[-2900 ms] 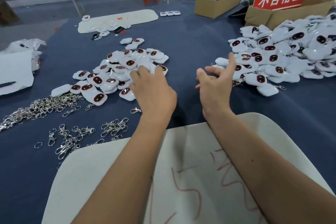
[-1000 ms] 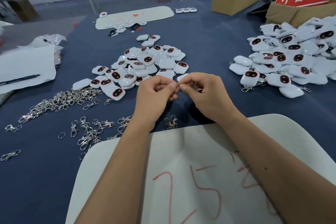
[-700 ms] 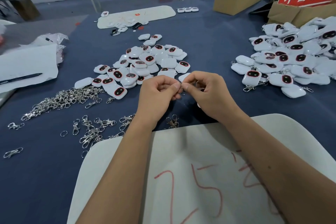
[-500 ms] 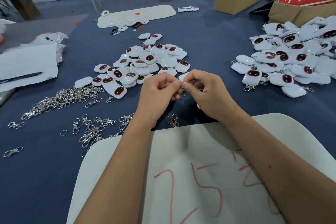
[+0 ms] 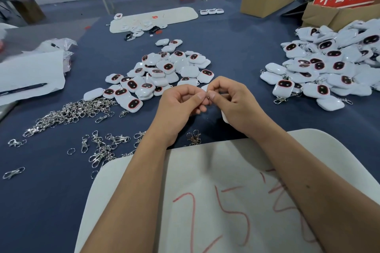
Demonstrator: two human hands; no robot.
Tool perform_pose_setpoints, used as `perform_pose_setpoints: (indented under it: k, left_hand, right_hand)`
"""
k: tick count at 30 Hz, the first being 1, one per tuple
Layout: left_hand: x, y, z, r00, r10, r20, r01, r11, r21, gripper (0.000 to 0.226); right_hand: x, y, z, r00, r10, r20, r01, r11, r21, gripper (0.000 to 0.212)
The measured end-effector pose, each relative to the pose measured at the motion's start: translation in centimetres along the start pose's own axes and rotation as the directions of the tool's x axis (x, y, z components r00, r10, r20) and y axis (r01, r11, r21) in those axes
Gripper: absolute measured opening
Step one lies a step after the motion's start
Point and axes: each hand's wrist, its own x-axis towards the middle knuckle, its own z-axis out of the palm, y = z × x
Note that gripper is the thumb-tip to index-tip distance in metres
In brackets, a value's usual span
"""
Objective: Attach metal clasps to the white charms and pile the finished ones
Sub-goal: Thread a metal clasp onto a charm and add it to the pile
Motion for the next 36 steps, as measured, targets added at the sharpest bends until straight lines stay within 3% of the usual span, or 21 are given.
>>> perform_pose_setpoints:
  k: [22,36]
  left_hand:
    - [0.08,-0.39,-0.03,1.000,0.014,-0.006,-0.014,1.000,-0.020,0.014]
    - [0.16,-0.62,0.02,0.995,0.032,-0.098,-0.028,0.999,0.044,0.008]
  right_hand:
    - [-0.15,0.23,0.08,0.999,0.028,-0.027,-0.027,0.999,0.032,0.015]
    - [-0.09,0.48,0.55,0.994,-0.063,-0.089,0.058,0.997,-0.059,0.016]
